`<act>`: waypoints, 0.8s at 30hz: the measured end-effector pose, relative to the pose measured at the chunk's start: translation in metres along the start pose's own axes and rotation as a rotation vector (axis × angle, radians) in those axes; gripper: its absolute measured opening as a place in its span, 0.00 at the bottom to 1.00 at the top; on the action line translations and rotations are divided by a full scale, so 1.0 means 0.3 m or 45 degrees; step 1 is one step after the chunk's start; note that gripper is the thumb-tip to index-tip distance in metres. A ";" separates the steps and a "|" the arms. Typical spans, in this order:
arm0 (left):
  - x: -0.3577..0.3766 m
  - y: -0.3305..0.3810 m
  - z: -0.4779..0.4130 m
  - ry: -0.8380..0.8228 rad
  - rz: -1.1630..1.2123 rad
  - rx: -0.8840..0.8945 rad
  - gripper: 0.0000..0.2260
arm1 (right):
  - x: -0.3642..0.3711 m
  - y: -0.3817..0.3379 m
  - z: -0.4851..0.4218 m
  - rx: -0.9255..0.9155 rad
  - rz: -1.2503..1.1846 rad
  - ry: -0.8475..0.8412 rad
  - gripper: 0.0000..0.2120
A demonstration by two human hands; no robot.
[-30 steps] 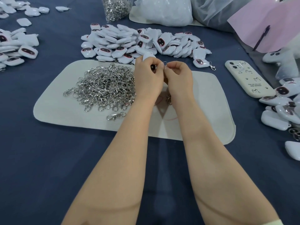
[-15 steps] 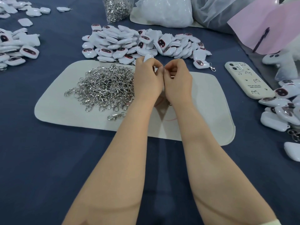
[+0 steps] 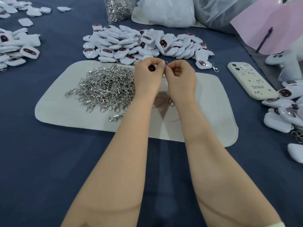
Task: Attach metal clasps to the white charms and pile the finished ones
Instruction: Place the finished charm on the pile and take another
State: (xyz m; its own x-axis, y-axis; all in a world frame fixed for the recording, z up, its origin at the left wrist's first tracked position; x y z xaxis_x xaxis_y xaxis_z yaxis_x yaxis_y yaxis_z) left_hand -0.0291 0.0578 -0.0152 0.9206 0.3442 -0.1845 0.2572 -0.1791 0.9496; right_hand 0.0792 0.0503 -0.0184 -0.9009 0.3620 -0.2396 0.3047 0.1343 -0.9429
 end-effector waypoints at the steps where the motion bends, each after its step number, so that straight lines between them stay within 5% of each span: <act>1: 0.002 0.000 -0.002 -0.009 -0.046 0.024 0.03 | -0.004 -0.002 0.001 -0.005 0.006 0.023 0.03; 11: 0.011 -0.007 -0.002 -0.107 -0.416 0.139 0.06 | -0.002 -0.015 0.011 -0.145 0.221 0.059 0.04; 24: 0.000 0.003 0.001 -0.051 -0.227 0.113 0.04 | -0.002 -0.015 0.016 -0.138 0.190 0.063 0.04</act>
State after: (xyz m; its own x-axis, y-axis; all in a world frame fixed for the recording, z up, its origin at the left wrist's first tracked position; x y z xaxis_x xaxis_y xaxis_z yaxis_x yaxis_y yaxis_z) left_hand -0.0288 0.0573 -0.0144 0.8685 0.3414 -0.3595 0.4406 -0.1993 0.8753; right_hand 0.0770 0.0449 -0.0151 -0.8275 0.4301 -0.3609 0.4681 0.1736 -0.8665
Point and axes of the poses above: each hand's wrist, its own z-axis away from the middle knuckle, its own x-axis out of the palm, y = z × x, the point moved 5 cm from there along -z, towards the middle knuckle, and after that the axes turned 4 degrees about x, right-handed, at the moved point
